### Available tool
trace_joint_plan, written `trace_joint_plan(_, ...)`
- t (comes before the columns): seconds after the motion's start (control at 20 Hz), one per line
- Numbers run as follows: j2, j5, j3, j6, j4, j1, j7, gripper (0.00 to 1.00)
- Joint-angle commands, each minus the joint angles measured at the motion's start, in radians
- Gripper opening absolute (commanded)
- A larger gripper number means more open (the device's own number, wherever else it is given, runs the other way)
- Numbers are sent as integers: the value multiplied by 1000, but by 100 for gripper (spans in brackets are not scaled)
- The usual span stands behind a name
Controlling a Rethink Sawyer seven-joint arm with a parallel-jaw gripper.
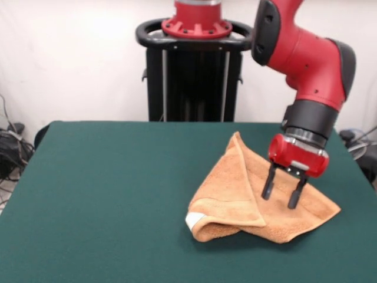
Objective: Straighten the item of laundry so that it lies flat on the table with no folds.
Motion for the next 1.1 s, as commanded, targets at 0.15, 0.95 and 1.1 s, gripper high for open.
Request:
trace_joint_plan(0.15, 52, 72, -35, -4, -34, -4, 151, 100)
trace_joint_plan(0.95, -4, -150, 176, -32, -40, -184, 219, 100)
trace_joint_plan(1.1, -17, -179, 209, -15, -35, -212, 220, 100)
